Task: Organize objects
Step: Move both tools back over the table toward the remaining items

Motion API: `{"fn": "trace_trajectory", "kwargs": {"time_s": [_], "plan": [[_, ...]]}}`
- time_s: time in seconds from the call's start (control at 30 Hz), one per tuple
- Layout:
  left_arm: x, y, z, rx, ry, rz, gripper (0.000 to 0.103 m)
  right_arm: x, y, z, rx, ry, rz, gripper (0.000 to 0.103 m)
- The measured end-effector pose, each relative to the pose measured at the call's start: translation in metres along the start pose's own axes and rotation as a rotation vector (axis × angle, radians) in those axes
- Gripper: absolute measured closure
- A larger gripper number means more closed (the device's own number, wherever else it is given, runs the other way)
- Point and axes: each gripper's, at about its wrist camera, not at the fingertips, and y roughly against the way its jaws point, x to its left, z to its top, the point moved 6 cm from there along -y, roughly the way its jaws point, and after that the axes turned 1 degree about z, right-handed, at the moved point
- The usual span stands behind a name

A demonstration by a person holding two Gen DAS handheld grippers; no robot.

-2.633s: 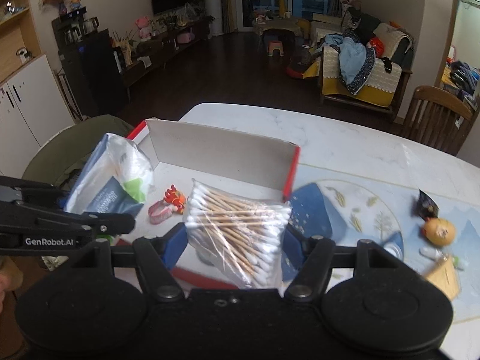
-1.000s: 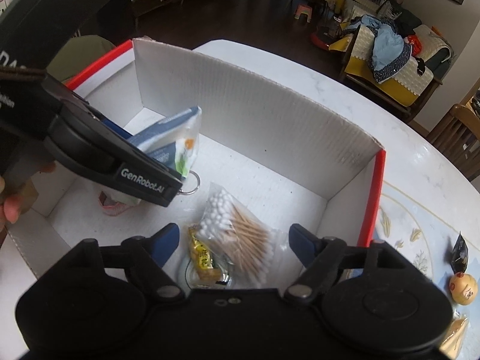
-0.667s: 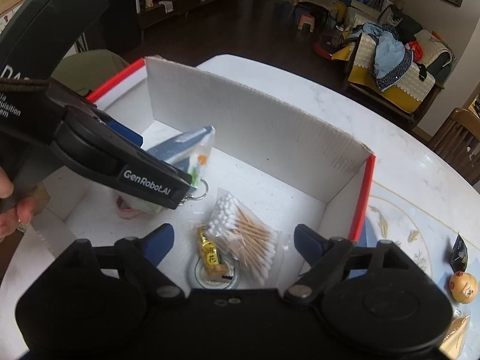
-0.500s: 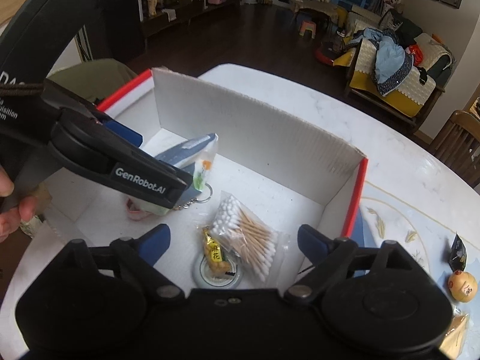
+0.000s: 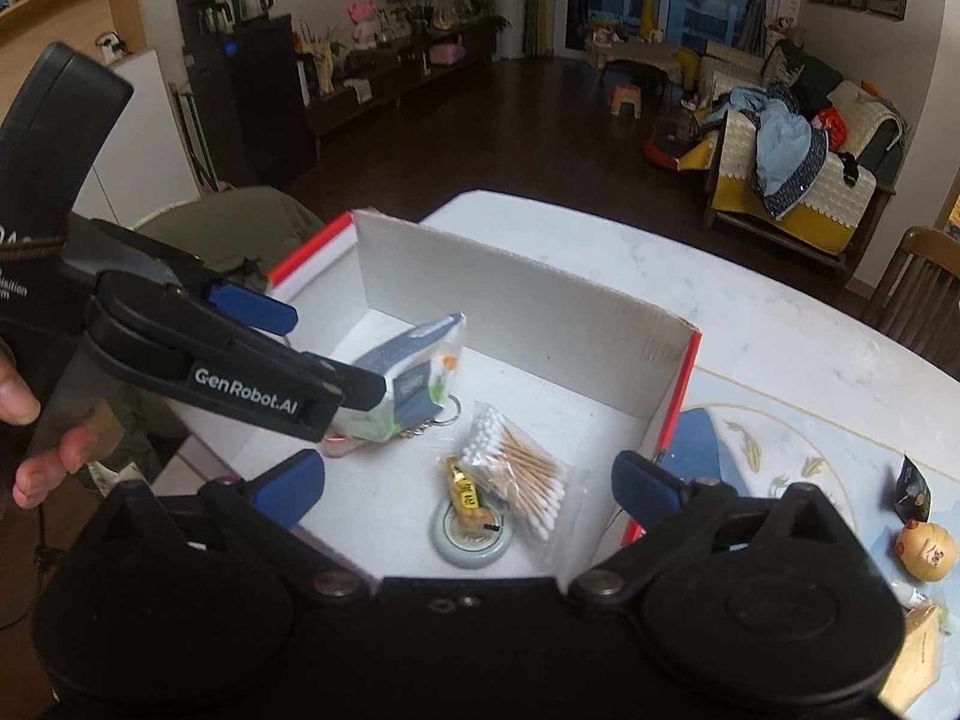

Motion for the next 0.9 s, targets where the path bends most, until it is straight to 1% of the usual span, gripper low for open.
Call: {"fn": "trace_trajectory", "kwargs": {"time_s": [0.1,0.17,0.33,0.43,0.5,0.67,0.73,0.77,0.8,0.9], "plan": [[-0.005,0.014,-0.003,-0.033,0.006,0.000,0.025,0.000,0.014,-0.003,-0.020,0.007,0.011,0.001],[-0.011,0.023,-0.006,-0.056,0.001,0.000,0.019,-0.001,0.023,-0.006,-0.036,0.013,0.019,0.001],[-0.029,0.040,-0.012,-0.092,-0.015,0.003,0.018,-0.011,0.047,-0.017,-0.069,0.002,0.028,0.001],[-0.041,0.046,-0.019,-0.098,-0.002,-0.008,0.017,-0.021,0.061,-0.025,-0.090,-0.023,0.035,0.000],[-0.050,0.049,-0.024,-0.105,0.005,-0.013,0.012,-0.028,0.070,-0.030,-0.102,-0.039,0.039,0.000],[-0.076,0.051,-0.035,-0.110,0.003,0.000,0.011,-0.045,0.089,-0.044,-0.134,-0.030,0.027,0.000],[-0.088,0.051,-0.038,-0.107,0.001,-0.005,0.008,-0.051,0.094,-0.052,-0.135,-0.022,0.020,0.000],[-0.093,0.050,-0.041,-0.106,0.002,-0.007,0.003,-0.055,0.096,-0.056,-0.133,-0.020,0.023,0.000],[-0.099,0.049,-0.043,-0.104,0.004,-0.009,0.000,-0.058,0.099,-0.061,-0.131,-0.022,0.030,0.000],[-0.116,0.046,-0.048,-0.097,0.014,-0.030,0.000,-0.072,0.106,-0.073,-0.125,-0.041,0.032,0.000]]}}
